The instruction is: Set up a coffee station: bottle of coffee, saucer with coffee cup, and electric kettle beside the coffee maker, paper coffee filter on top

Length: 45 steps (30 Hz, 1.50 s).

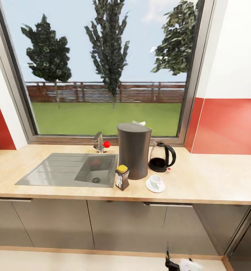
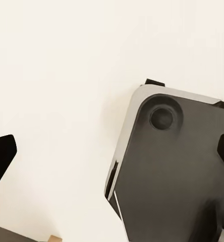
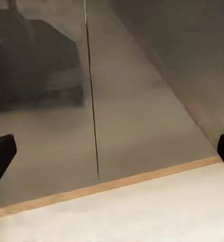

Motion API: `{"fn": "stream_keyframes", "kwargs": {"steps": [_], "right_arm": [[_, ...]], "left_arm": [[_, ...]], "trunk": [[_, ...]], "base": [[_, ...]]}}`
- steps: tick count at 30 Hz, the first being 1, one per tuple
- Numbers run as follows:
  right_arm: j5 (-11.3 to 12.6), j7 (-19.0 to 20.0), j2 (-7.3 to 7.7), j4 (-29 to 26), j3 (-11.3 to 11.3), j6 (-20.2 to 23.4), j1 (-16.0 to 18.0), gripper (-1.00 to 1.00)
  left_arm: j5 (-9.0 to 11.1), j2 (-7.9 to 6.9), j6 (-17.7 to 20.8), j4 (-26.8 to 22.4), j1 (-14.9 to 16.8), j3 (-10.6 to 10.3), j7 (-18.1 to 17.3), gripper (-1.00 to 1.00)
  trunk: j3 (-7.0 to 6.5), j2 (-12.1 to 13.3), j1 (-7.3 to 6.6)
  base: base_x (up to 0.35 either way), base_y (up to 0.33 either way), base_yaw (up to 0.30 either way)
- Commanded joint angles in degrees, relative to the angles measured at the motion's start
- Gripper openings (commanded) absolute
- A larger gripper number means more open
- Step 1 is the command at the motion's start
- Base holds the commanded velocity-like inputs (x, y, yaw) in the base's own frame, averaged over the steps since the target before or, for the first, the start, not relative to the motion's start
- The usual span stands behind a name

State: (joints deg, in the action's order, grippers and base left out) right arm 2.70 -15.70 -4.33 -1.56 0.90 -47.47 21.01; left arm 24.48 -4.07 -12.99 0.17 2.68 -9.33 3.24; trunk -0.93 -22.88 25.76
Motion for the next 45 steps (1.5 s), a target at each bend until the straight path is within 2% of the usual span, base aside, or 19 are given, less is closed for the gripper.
{"fn": "stream_keyframes", "kwargs": {"steps": [1,3,4,7,8,10,11,12,14,19,45], "right_arm": [[0.15,0.14,0.0,0.05,-0.09,4.79,-0.19,1.0],[0.13,0.32,0.01,0.06,-0.1,15.46,-0.42,1.0],[0.12,0.35,0.01,0.06,-0.1,18.09,-0.46,1.0],[0.11,0.45,0.02,0.07,-0.11,31.11,-0.58,1.0],[0.11,0.48,0.02,0.07,-0.11,32.64,-0.59,1.0],[0.11,0.6,0.02,0.09,-0.11,38.37,-0.9,1.0],[0.11,0.63,0.02,0.08,-0.11,39.24,-1.02,1.0],[0.11,2.9,0.07,0.07,-0.11,44.07,-1.54,1.0],[0.11,5.28,0.02,0.07,-0.11,46.84,-1.64,1.0],[0.01,6.0,-0.14,0.05,-0.23,47.91,-1.67,1.0],[0.01,5.77,0.44,0.07,-0.27,47.61,-1.76,1.0]], "left_arm": [[0.3,0.01,-0.12,-0.12,-0.01,-0.5,0.15,1.0],[0.25,0.02,-0.12,-0.25,-0.03,-0.54,0.12,1.0],[0.24,0.02,-0.11,-0.27,-0.03,-0.55,0.12,1.0],[0.22,-0.04,-0.11,-0.33,-0.04,-0.63,0.15,1.0],[0.22,-0.04,-0.11,-0.33,-0.04,-0.64,0.15,1.0],[0.2,-0.06,-0.11,-0.34,-0.1,-0.67,0.18,1.0],[0.18,-0.06,-0.11,-0.34,-0.11,-0.68,0.18,1.0],[0.14,-0.11,-0.19,-0.35,-0.13,-0.76,0.18,1.0],[0.2,-0.22,-0.29,-0.35,-0.13,-0.74,0.27,1.0],[0.35,-0.43,-0.32,-0.33,-0.13,-0.49,0.35,1.0],[0.5,-0.15,-0.26,-0.25,-0.22,-0.24,0.39,1.0]], "trunk": [[0.02,-0.04,0.02],[0.02,-0.04,0.02],[0.02,-0.04,0.02],[0.02,-0.04,0.02],[0.02,-0.04,0.02],[0.02,-0.04,0.02],[0.02,-0.04,0.02],[0.02,-0.04,0.02],[0.02,-0.04,0.02],[0.02,-0.04,0.02],[0.02,-0.04,0.02]], "base": [[0.0,0.0,0.0],[0.0,0.0,0.0],[0.0,0.0,0.0],[0.0,0.0,0.0],[0.0,0.0,0.0],[0.0,0.0,0.0],[0.0,0.0,0.0],[0.0,0.0,0.0],[0.0,0.0,0.0],[0.0,0.0,0.0],[0.0,0.0,0.0]]}}
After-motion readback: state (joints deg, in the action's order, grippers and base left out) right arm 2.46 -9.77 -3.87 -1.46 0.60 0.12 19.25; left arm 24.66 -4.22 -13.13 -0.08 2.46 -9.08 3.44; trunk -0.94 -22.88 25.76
